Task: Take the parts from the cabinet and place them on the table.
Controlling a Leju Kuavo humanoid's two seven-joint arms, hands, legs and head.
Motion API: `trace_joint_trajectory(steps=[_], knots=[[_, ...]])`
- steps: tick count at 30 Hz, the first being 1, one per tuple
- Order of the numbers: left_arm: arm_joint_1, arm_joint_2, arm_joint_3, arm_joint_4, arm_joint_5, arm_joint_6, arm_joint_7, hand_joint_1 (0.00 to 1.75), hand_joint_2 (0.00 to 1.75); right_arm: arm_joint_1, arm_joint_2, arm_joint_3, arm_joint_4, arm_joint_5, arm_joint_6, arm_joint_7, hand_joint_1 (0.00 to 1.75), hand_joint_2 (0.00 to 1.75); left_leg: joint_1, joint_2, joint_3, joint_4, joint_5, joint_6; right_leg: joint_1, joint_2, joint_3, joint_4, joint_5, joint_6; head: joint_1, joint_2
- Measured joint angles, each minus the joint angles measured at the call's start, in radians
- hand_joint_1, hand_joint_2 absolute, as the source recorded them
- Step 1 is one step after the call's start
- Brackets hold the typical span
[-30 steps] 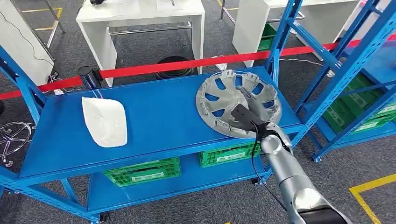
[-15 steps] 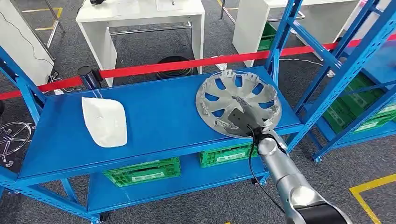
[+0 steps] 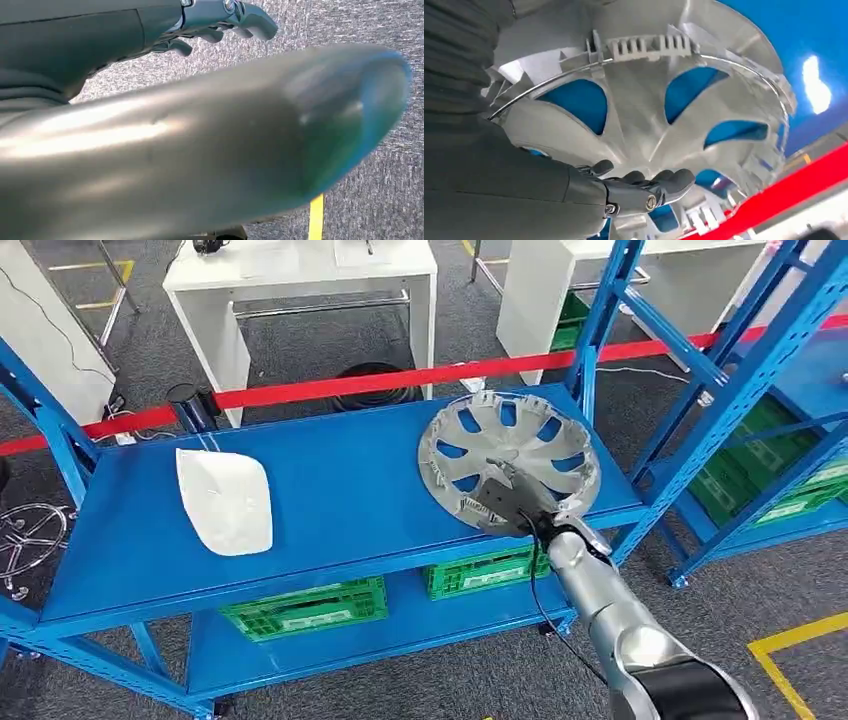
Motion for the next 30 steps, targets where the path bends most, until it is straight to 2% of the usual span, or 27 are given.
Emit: trace_joint_trajectory(steps=[9, 10, 18, 30], knots=[[-0.001, -0.006, 0.000, 0.000, 0.008, 0.005, -0.011, 0.00, 0.00, -0.022, -0.033, 0.052, 0.039, 0.077, 0.007, 0.062, 0.03, 1.75, 0.000, -0.001, 0.008, 0.000, -0.001, 0.001, 0.000, -0.001, 0.008, -0.001, -0.001, 0.000, 0.000, 0.000], [-0.002, -0.006, 0.000, 0.000, 0.008, 0.007, -0.012, 0.00, 0.00, -0.024, -0.035, 0.057, 0.044, 0.082, 0.006, 0.069, 1.75, 1.75, 0.000, -0.001, 0.008, 0.000, -0.001, 0.001, 0.000, -0.001, 0.009, -0.002, -0.001, 0.000, 0.000, 0.000], [-0.006, -0.007, 0.003, 0.000, 0.019, 0.019, -0.021, 0.00, 0.00, -0.035, -0.044, 0.081, 0.051, 0.098, 0.007, 0.088, 1.75, 1.75, 0.000, -0.001, 0.010, 0.000, -0.001, 0.000, 0.000, -0.001, 0.010, -0.002, -0.001, 0.000, 0.000, 0.000], [-0.006, -0.011, 0.017, 0.000, 0.031, 0.016, -0.030, 0.00, 0.00, -0.035, -0.046, 0.089, 0.051, 0.087, 0.001, 0.083, 1.75, 1.75, 0.000, -0.003, 0.009, 0.000, -0.001, 0.001, 0.000, -0.001, 0.012, -0.002, -0.001, 0.000, 0.000, 0.000]])
